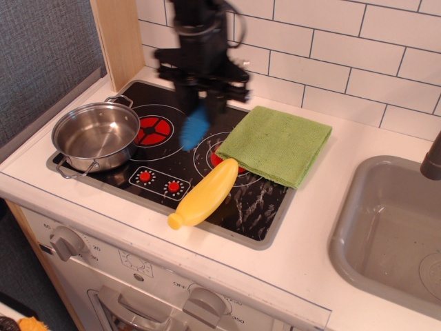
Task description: Moving the fork onto the stovetop by the kettle.
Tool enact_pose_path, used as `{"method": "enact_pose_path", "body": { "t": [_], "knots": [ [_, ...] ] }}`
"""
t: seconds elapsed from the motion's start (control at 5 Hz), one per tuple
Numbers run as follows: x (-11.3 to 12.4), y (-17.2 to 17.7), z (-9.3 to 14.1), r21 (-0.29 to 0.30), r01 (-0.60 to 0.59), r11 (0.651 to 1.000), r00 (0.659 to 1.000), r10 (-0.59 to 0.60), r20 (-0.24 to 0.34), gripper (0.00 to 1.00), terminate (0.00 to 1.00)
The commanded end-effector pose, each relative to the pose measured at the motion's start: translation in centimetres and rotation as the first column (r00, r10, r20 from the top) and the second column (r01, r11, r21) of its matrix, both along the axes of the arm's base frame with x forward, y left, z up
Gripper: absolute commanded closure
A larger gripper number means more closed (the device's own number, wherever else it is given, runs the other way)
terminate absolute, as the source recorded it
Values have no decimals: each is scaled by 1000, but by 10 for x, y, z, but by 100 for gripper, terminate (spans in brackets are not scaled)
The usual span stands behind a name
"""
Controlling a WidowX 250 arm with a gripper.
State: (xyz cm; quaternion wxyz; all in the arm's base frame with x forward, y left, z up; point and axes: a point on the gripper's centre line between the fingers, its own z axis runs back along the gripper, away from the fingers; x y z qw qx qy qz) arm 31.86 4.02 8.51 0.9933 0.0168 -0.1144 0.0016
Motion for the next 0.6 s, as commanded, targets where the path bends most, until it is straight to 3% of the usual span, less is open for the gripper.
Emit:
{"method": "enact_pose_path", "body": {
  "t": [0.0, 0.2, 0.4],
  "knots": [
    [-48, 20, -7, 25, 59, 998, 998, -59, -4, 100, 0],
    [-67, 24, -25, 36, 33, 999, 998, -31, -55, 100, 0],
    [-71, 29, -39, 53, -2, 999, 997, 6, -82, 100, 0]
  ]
}}
